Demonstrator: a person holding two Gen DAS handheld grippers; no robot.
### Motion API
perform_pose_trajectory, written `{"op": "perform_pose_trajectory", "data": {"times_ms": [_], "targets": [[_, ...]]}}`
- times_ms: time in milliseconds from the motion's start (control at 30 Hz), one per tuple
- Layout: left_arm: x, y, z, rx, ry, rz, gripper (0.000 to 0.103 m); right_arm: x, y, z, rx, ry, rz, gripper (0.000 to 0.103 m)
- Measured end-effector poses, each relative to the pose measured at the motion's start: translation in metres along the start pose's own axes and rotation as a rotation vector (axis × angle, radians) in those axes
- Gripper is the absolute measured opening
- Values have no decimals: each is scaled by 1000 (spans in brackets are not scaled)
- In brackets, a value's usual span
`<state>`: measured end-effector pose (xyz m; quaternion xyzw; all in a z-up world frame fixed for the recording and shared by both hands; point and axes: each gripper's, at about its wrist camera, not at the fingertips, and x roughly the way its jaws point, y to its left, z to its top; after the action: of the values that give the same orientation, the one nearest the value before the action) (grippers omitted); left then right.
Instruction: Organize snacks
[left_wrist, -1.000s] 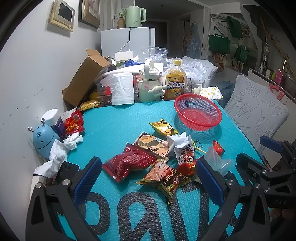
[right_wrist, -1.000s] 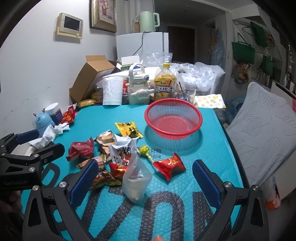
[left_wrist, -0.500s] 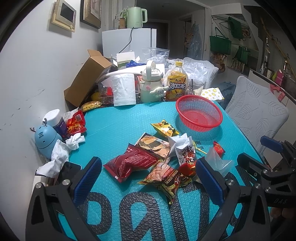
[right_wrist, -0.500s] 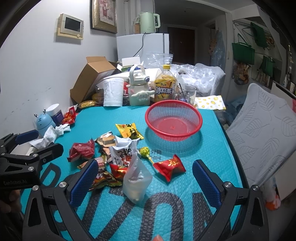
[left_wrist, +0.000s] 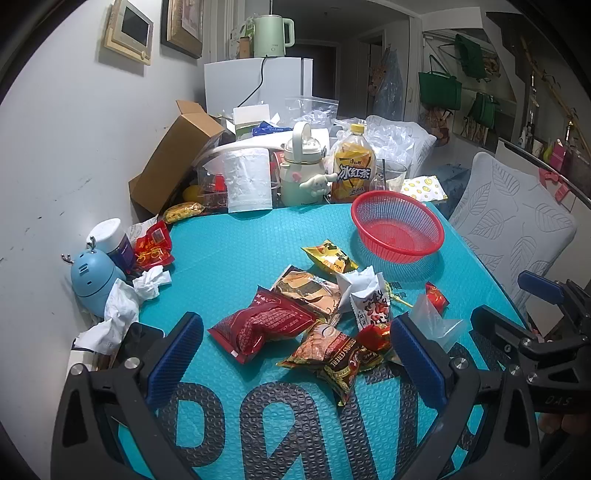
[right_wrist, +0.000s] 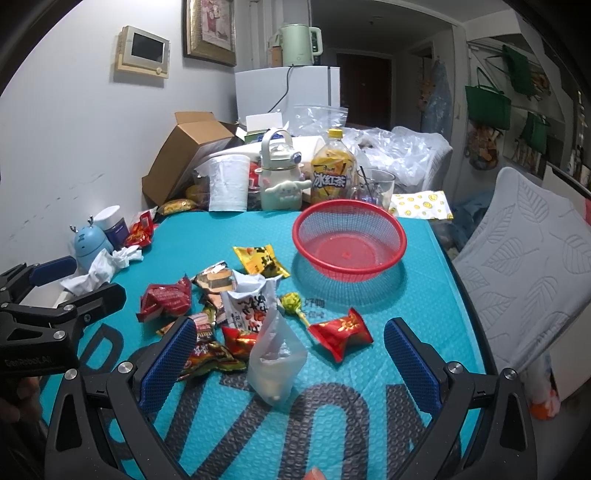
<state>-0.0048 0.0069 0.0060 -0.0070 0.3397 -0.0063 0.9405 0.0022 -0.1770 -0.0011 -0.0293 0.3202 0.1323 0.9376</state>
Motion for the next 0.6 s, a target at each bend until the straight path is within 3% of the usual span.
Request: {"op": "perform_pose_trajectory", "data": {"times_ms": [600], "targets": [[-15, 0, -1, 2, -19, 0, 102, -7, 1, -1, -2, -11, -2, 103]]}}
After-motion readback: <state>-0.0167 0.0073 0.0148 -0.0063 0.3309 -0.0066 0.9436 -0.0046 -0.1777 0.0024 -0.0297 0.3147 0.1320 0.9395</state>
